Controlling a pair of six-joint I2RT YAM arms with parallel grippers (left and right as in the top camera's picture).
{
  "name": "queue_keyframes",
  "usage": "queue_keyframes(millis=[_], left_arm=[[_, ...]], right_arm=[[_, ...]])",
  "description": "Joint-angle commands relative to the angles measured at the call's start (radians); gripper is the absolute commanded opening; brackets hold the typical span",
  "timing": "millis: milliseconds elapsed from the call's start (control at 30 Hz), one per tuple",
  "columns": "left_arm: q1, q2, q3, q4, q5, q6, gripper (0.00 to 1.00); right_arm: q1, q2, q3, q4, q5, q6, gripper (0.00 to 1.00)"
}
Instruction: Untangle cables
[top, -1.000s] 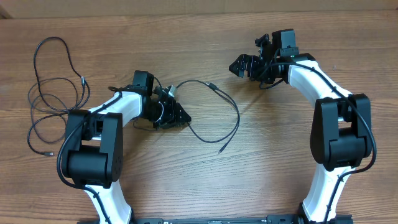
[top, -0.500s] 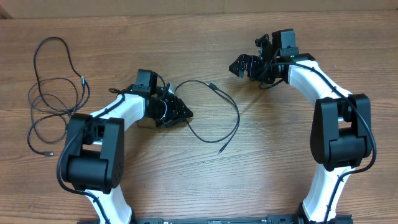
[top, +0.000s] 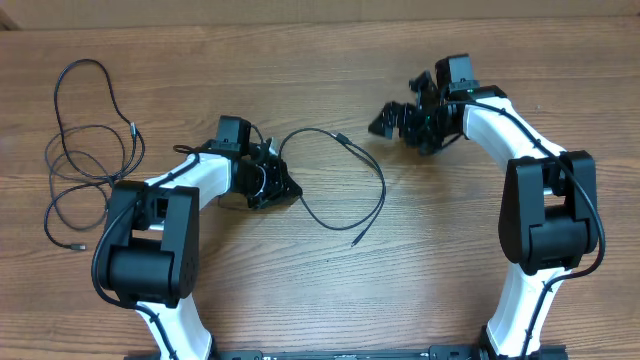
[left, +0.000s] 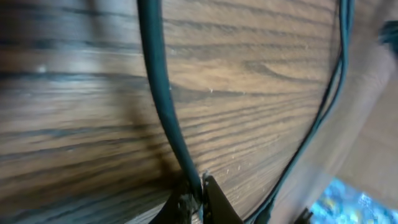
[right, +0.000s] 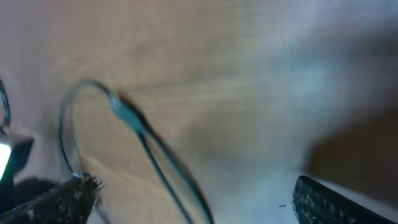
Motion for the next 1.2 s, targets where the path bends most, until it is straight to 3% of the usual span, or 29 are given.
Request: queue_keyframes(millis=[0,100,233,300,367,433,667,733,767,1167], left_arm=[[0.039,0.034,-0.025,-0.007,0.167,0.212,0.09],[0.071,0.034,-0.025,-0.006,0.256,0.259,0.09],[0.116,0.034,-0.025,-0.001,0.296,0.259,0.09],[0.138,0.034,-0.025,0.003,0.339,0.259,0.09],[0.16,0.034,-0.025,0.015,0.406,0.259,0.1],[0.177,0.034,-0.025,0.028,0.463,0.259,0.1],[0.214,0.034,-0.025,0.04,0.509,0.214,0.11],[0.215,0.034,-0.025,0.04,0.484,0.193,0.13],[0.215,0.034,-0.025,0.037,0.452,0.176,0.13],[0.213,0.034,-0.025,-0.026,0.108,0.032,0.29]], right_arm=[[0.004,0.005,-0.003,-0.012,-0.066,0.011,1.0],[0.004,0.005,-0.003,-0.022,-0.197,-0.019,1.0],[0.013,0.005,-0.003,-0.038,-0.384,-0.213,0.98],[0.021,0.005,-0.003,-0.042,-0.405,-0.23,0.87],[0.033,0.005,-0.003,-0.038,-0.404,-0.23,0.63],[0.051,0.005,-0.003,-0.033,-0.405,-0.23,0.53],[0.171,0.005,-0.003,0.001,-0.367,-0.231,0.54],[0.212,0.005,-0.003,0.008,-0.317,-0.23,0.69],[0.231,0.005,-0.003,0.014,-0.297,-0.23,0.71],[0.365,0.005,-0.003,0.079,-0.277,-0.225,0.65]])
